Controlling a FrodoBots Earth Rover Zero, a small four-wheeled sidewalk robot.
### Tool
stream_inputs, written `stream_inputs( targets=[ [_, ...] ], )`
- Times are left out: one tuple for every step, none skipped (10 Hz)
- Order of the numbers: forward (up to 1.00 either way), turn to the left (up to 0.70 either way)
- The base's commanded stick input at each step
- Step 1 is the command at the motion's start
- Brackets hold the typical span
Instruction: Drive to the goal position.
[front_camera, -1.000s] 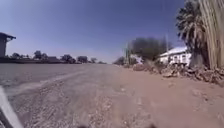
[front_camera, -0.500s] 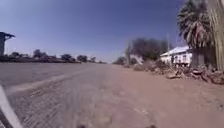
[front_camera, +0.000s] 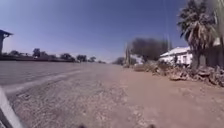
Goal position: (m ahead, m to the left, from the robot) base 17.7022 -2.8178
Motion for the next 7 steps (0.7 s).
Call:
stream_inputs(
  targets=[
    [0.70, 0.00],
    [0.70, 0.00],
    [0.70, 0.00],
    [0.70, 0.00],
    [0.70, 0.00],
    [0.70, 0.00],
    [0.70, 0.00]
  ],
)
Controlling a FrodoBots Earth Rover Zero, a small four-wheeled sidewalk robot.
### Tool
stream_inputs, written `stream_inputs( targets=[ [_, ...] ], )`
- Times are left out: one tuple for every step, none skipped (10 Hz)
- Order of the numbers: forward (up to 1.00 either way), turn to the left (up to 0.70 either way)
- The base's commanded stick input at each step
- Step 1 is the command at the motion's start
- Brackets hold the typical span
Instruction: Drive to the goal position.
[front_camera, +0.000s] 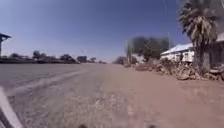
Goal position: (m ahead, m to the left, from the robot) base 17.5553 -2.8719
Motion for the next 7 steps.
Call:
stream_inputs(
  targets=[
    [0.70, 0.00],
    [0.70, 0.00],
    [0.70, 0.00],
    [0.70, 0.02],
    [0.70, 0.19],
    [0.70, 0.32],
    [0.70, 0.34]
  ],
)
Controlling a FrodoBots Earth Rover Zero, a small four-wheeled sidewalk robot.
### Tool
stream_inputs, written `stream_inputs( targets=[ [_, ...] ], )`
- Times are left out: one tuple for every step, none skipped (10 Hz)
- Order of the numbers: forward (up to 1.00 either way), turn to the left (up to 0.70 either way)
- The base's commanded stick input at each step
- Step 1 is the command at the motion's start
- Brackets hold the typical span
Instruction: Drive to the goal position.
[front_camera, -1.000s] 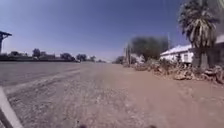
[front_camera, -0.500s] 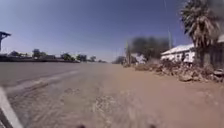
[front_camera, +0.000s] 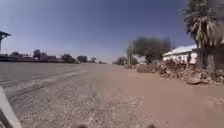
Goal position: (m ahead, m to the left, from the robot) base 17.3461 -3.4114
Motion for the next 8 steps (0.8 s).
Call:
stream_inputs(
  targets=[
    [0.70, 0.15],
    [0.70, 0.07],
    [0.70, 0.00],
    [0.70, 0.00],
    [0.70, 0.00],
    [0.70, 0.00],
    [0.70, 0.00],
    [0.70, 0.00]
  ],
)
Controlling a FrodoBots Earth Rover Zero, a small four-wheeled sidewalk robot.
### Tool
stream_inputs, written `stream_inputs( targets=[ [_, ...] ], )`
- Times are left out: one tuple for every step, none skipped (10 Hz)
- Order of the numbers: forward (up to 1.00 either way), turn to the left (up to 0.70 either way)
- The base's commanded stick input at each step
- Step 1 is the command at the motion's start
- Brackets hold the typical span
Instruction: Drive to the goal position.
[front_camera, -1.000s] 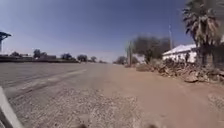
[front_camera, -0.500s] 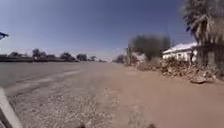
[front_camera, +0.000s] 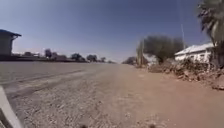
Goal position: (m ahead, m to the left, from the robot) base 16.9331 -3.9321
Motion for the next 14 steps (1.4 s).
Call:
stream_inputs(
  targets=[
    [0.70, 0.00],
    [0.70, 0.00],
    [0.70, 0.00],
    [0.70, 0.00],
    [0.70, 0.00],
    [0.70, 0.00],
    [0.70, 0.00],
    [0.70, 0.00],
    [0.70, 0.00],
    [0.70, 0.00],
    [0.70, 0.00],
    [0.70, 0.00],
    [0.70, 0.00],
    [0.70, 0.00]
  ],
)
